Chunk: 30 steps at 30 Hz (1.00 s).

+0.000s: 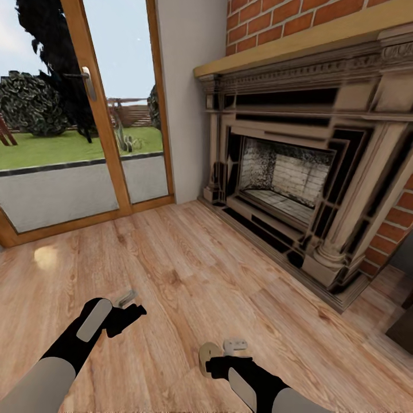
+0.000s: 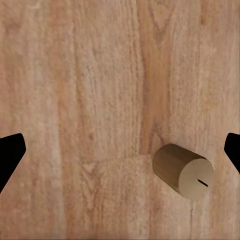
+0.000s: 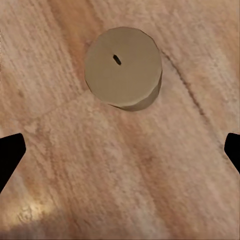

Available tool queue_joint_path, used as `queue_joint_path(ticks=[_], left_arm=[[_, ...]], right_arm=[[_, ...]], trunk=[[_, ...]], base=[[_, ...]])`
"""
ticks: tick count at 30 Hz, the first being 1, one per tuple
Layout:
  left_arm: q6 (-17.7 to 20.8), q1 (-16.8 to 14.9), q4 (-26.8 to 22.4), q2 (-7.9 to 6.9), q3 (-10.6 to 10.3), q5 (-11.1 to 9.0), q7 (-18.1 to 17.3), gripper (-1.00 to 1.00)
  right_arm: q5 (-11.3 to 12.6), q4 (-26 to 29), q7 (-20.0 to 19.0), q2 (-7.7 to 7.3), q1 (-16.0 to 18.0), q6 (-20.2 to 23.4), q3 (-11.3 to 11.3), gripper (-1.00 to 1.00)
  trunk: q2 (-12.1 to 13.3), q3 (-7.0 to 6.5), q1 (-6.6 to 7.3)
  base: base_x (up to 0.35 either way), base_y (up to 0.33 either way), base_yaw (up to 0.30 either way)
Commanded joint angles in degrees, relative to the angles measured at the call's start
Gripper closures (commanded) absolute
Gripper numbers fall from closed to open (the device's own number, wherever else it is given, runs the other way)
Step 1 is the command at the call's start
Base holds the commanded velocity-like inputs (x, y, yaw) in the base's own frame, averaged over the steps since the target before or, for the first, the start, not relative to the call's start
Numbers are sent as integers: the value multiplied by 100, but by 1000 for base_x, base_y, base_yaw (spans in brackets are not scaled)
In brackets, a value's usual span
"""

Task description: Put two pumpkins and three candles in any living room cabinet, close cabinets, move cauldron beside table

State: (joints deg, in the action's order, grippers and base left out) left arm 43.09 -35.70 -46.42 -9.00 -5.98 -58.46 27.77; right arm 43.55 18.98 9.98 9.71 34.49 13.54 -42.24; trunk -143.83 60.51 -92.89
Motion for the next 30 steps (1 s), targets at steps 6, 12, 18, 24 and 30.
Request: queue_joint_path(ticks=[6, 12, 18, 24, 30], left_arm=[[160, -3, -63, -15, -19, -81, 10, -100], [564, 1, -240, -60, 4, -366, -7, -100], [673, 10, -257, -82, -18, -826, -8, -100], [682, 11, -254, -77, -26, -858, -8, -100], [783, 81, -289, -179, -73, -848, -105, -100]], right_arm=[[48, 18, -24, -4, 5, 17, -47, -100], [48, 26, -64, -4, 5, 17, -47, -100], [48, 27, -108, -4, 5, 4, -154, -100], [56, 28, -110, 4, 5, -170, -483, -100], [107, -71, -38, -16, 5, -278, -451, -100]], trunk=[[-11, 139, -14], [-16, 228, -24], [-16, 228, -24], [-16, 228, -24], [-16, 228, -24]], base=[[0, 0, 0], [0, 0, 0], [19, 6, 0], [139, 56, 0], [26, 24, 0]])
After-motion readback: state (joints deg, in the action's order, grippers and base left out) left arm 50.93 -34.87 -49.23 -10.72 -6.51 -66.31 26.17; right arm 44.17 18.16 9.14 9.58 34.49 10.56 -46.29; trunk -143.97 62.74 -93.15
